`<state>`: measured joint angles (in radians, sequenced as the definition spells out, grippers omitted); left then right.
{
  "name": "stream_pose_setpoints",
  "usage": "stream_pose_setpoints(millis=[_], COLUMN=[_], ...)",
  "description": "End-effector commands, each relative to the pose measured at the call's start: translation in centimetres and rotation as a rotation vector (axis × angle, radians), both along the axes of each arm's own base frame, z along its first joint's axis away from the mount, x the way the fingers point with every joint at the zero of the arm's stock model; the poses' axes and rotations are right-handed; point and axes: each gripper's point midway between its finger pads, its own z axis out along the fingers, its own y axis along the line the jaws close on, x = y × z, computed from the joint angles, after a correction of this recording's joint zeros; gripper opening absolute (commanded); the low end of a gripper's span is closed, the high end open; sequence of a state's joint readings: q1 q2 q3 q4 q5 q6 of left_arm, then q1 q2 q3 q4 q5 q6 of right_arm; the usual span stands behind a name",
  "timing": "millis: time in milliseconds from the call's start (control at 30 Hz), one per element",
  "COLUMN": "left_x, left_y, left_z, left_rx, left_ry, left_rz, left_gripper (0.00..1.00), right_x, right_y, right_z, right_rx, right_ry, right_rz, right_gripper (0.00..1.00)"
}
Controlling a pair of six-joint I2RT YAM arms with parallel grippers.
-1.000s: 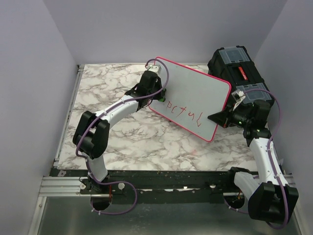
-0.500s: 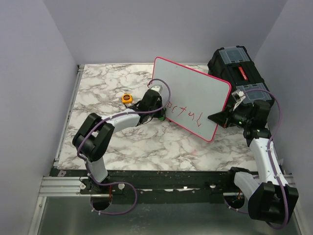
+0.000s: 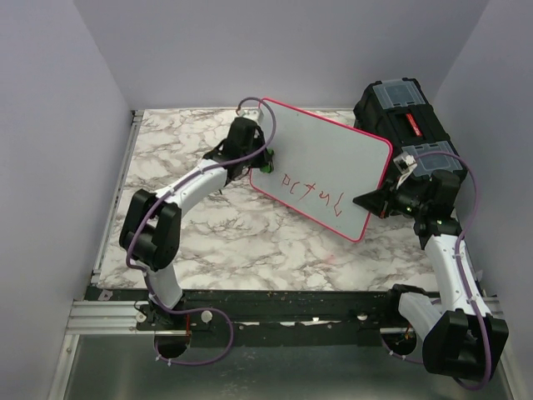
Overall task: Erase the whiteboard
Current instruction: Erase the whiteboard using the whiteboard eraser.
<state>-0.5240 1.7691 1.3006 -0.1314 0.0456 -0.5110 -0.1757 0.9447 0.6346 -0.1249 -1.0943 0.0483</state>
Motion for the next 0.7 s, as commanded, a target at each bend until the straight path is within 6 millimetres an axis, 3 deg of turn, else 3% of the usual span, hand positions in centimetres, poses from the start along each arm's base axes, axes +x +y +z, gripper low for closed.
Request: stream_pose_setpoints(millis=[0, 167, 267, 367, 500, 667], left_x=[3.3, 2.7, 0.7, -1.3, -3.6, -5.1], left_y=[1.9, 2.3, 2.3, 2.0, 1.6, 1.5], left_z=[1.5, -2.1, -5.1, -6.8, -8.7, -9.4], left_rx=[0.002, 0.013, -0.014, -0.043, -0.034, -0.052], left_ry=[-0.014, 0.076, 0.136, 0.154, 0.19, 0.171], left_rz=[0.024, 0.017, 0.01, -0.002, -0.017, -0.008], left_gripper=[0.0, 0.0, 0.0, 0.0, 0.0, 0.0], right_x=[-3.4, -3.5, -3.5, -3.5, -3.4, -3.3], right_y=[2.6, 2.7, 2.7, 2.7, 2.6, 2.6], right_z=[3.2, 3.3, 3.3, 3.2, 3.1, 2.9], right_rx=[0.082, 0.081, 0.082, 0.084, 0.085, 0.09], right_ry=[-0.106, -0.108, -0.107, -0.104, -0.097, -0.089], right_rz=[0.253, 0.253, 0.256, 0.258, 0.256, 0.251], right_gripper=[0.0, 0.01, 0.0, 0.0, 0.01, 0.0])
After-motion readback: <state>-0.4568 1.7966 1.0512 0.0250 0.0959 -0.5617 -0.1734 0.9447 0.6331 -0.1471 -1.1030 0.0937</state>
